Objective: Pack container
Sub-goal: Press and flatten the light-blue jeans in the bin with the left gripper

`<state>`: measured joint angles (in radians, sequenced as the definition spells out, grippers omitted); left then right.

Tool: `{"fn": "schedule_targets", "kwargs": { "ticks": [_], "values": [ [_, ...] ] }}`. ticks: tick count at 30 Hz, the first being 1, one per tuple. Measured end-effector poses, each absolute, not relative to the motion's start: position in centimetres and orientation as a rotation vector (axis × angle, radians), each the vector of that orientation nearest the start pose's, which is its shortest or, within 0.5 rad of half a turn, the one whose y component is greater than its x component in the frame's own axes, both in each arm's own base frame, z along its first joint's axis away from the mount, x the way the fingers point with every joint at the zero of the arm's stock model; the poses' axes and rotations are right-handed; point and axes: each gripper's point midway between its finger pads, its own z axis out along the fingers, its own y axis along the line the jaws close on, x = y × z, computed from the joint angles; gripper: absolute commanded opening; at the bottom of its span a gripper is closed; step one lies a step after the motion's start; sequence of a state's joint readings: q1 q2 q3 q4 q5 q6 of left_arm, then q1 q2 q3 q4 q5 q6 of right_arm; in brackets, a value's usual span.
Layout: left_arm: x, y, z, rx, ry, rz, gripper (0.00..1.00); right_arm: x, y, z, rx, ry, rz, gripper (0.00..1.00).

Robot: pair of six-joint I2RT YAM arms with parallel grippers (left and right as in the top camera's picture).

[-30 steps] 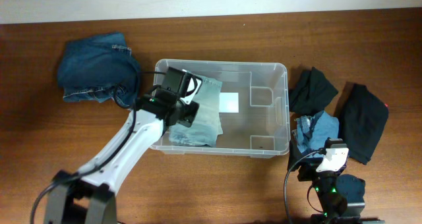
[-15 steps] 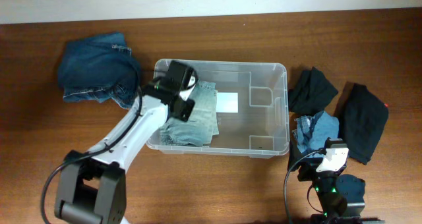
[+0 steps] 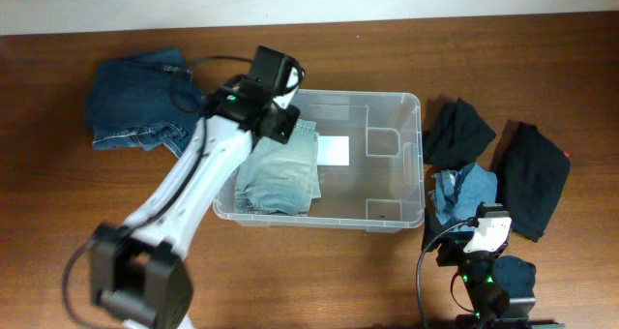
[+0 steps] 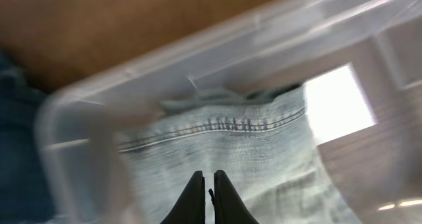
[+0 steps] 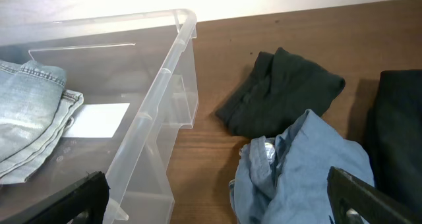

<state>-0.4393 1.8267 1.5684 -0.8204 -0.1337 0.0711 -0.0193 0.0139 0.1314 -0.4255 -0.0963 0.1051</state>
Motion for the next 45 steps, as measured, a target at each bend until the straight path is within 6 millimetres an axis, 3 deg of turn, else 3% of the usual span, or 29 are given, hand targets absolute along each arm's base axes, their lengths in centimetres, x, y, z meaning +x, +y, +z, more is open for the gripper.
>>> {"fn": "schedule_targets", "kwargs": {
  "ticks": [4,7,12,17,19,20,24,25,27,31,36,39,45],
  "values": [
    [41.9,-17.0,7.3,0.678,2.720,0.112,0.11,22.6,1.2,13.1,0.051,1.879,0.149,0.98],
    [41.0,-16.5,2.8,0.715,2.822,0.154,0.11,22.6,1.2,13.1,0.051,1.879,0.150,0.98],
    [40.8,-16.5,3.3,0.721,2.831,0.160,0.11,22.6,1.2,13.1,0.051,1.879,0.150,0.98],
    [40.2,-16.2,5.5,0.735,2.872,0.172,0.12,22.6,1.2,13.1,0.051,1.880,0.150,0.98],
    [40.4,-16.5,8.1,0.731,2.858,0.155,0.13,22.6,1.2,13.1,0.051,1.879,0.150,0.98],
    [40.6,-16.8,11.2,0.720,2.820,0.122,0.13,22.6,1.2,13.1,0.051,1.879,0.150,0.98],
    [38.3,-17.0,18.6,0.715,2.767,0.005,0.13,22.6,1.2,13.1,0.051,1.879,0.150,0.98],
    [37.4,-17.0,19.9,0.718,2.762,-0.028,0.13,22.6,1.2,13.1,0.051,1.879,0.150,0.98],
    [35.2,-16.7,20.7,0.742,2.805,-0.073,0.13,22.6,1.2,13.1,0.051,1.879,0.150,0.99],
    [32.0,-16.6,18.0,0.819,2.952,-0.138,0.13,22.6,1.2,13.1,0.051,1.880,0.150,0.98],
    [29.3,-16.5,12.3,0.882,3.094,-0.189,0.13,22.6,1.2,13.1,0.051,1.879,0.150,0.98],
    [26.7,-16.2,8.8,0.903,3.187,-0.238,0.16,22.6,1.2,13.1,0.051,1.879,0.149,0.98],
    [26.7,-16.3,4.0,0.899,3.138,-0.268,0.21,22.6,1.2,13.1,0.052,1.879,0.150,0.98]
  ]
}}
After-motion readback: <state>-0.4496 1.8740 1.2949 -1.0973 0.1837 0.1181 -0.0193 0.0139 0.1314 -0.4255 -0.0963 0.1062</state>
